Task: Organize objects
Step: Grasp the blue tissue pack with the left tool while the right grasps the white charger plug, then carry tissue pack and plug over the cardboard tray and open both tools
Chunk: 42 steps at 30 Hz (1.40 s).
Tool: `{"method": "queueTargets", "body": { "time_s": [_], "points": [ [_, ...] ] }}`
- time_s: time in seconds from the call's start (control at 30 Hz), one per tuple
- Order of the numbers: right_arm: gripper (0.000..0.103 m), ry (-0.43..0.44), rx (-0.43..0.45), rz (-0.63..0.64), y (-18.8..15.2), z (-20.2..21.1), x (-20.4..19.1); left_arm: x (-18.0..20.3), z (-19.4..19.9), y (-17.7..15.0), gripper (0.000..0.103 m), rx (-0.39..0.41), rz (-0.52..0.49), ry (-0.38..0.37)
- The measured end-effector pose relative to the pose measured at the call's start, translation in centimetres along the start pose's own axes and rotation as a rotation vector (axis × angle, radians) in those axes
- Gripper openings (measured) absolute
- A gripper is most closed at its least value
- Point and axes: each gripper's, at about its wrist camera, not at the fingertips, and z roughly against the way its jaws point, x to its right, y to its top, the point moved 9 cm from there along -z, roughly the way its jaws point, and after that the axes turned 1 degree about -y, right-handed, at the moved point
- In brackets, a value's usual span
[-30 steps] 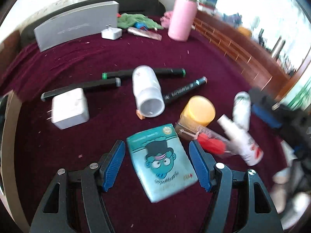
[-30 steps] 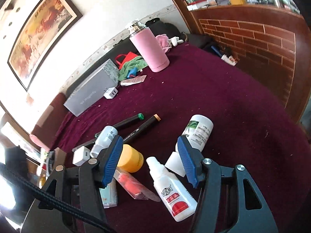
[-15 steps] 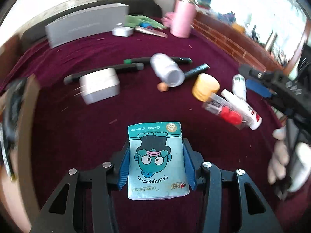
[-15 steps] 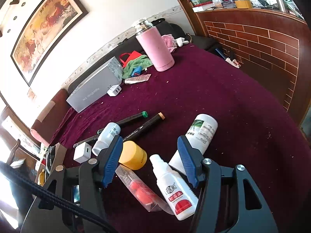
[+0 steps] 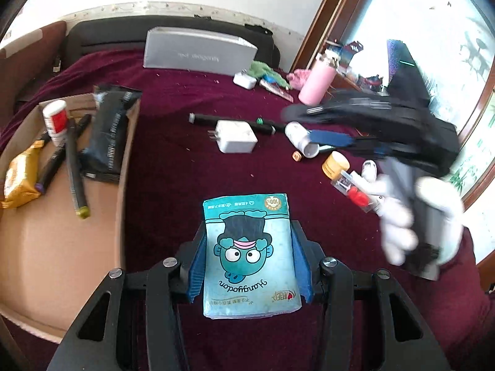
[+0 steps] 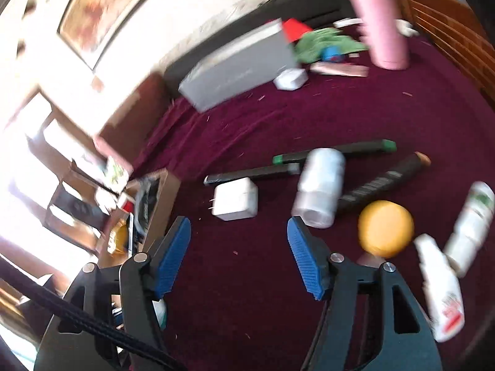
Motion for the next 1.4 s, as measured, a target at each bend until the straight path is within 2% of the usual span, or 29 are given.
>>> {"method": "queueTargets", "body": {
  "time_s": [0.1,0.2,0.43,0.53,0.73,0.93,1.13,1.4],
  "points": [
    [0.065,-0.095,-0.048,0.027,0.6,-3.4,-0.8,-1.2,0.9,0.0,0.043,0.017,0.017,-0.002],
    [0.065,-0.151,-0.092,0.028,1.0,-6.2,-1.0,-2.8,1.9,0.1,0.043,0.036,0.043,-0.003],
    [0.065,-0.351,-0.147,0.172,1.0,-10.4,-2.0,-6.1,3.0,0.2,0.043,0.061,0.109,-0.009],
    [0.066,-0.374,-0.160,0.177,0.6,-11.2,-1.7,-7.1,3.3,-0.1,0.043,0.066,0.122,-0.002],
    [0.065,-0.282,-0.149,0.109,0.5,-9.8,-1.7,-8.4,3.9,-0.3,0.043,0.081,0.150,0.016],
    [0.065,-0.136,-0.122,0.063,-0.1,-6.3,-3.4,-9.9,6.0,-0.2,0.043,0.125,0.172,0.055],
    [0.066,0.010,-0.107,0.084,-0.4,-3.2,-8.3,-12.9,8.9,1.0,0.043,0.170,0.184,0.135],
    [0.066,0.157,-0.156,0.133,-1.6,-4.3,-16.0,-18.5,10.1,4.3,0.043,0.165,0.135,0.308]
  ]
}}
